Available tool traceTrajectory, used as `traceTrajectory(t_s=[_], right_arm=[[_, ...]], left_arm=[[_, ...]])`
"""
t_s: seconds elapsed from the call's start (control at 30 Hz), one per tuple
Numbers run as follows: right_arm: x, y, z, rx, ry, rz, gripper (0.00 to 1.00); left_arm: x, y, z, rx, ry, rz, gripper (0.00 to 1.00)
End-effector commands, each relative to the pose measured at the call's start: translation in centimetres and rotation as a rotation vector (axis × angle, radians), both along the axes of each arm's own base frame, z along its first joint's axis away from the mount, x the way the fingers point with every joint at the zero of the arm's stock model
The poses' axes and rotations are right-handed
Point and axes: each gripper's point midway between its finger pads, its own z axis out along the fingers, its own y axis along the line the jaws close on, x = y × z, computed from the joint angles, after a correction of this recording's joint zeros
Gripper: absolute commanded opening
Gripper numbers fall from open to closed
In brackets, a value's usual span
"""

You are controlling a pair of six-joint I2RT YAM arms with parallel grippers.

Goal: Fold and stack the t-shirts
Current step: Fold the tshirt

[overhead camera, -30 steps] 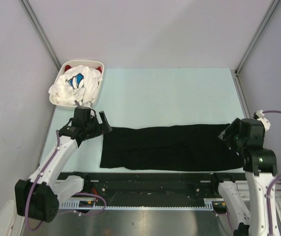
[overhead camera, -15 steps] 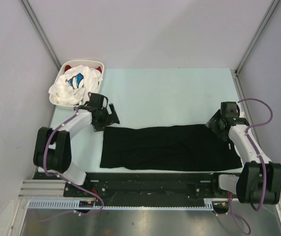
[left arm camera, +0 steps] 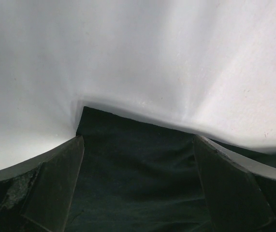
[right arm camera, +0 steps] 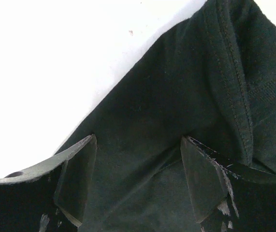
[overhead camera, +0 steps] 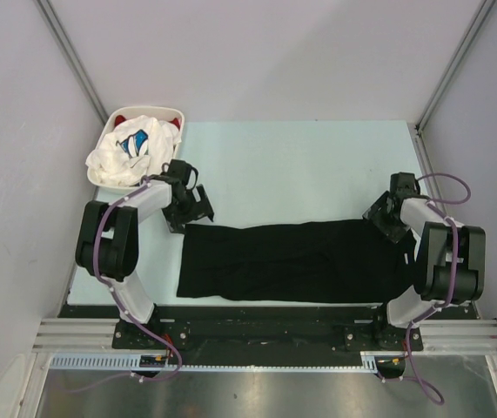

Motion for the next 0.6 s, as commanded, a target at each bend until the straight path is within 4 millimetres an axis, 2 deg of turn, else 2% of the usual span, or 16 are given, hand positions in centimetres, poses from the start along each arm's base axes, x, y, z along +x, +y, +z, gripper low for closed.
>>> traceTrajectory(t_s=[0.0,0.1,0.2,0.3,0.37,0.4,0.47,0.5,0.53,0.57], right_arm=[[2.4,-1.0,-1.0,0.02,-0.032,-0.023,0.76],[3.0,-1.0,-1.8,0.032,-0.015,-0.033,0.76],[3.5,-0.8,-2.3,0.039,0.001,-0.026,0.75],[3.7,-0.6,-2.6,0.041,0.015,-0.019,0.75],[3.5,-0.6,-2.9,0.032,0.026,-0.018,0.7],[3.4,-0.4,-3.0,0.03,0.033,-0.012,0.68],[3.4,-0.4,-3.0,0.026,0.035,-0.013,0.53],[3.4,-0.3,-3.1,0.024,0.036,-0.009,0.48],[3.5,-0.3,-3.1,0.02,0.034,-0.008,0.39],[3.6,-0.2,-3.0,0.019,0.031,-0.006,0.36]], left_arm=[[0.4,0.1,-0.5,0.022,0.021,0.005,1.0],[0.1,-0.1,-0.6,0.014,0.026,0.001,0.98],[-0.1,-0.2,-0.8,0.008,0.033,-0.011,0.91],[-0.3,-0.3,-0.9,0.0,0.034,-0.018,0.71],[-0.4,-0.4,-1.0,-0.009,0.03,-0.021,0.58],[-0.4,-0.5,-1.0,-0.015,0.03,-0.024,0.43],[-0.5,-0.5,-1.2,-0.015,0.028,-0.029,0.23],[-0.6,-0.5,-1.3,-0.014,0.034,-0.026,0.07],[-0.6,-0.5,-1.5,-0.013,0.037,-0.03,0.0],[-0.5,-0.5,-1.6,-0.015,0.034,-0.031,0.0]])
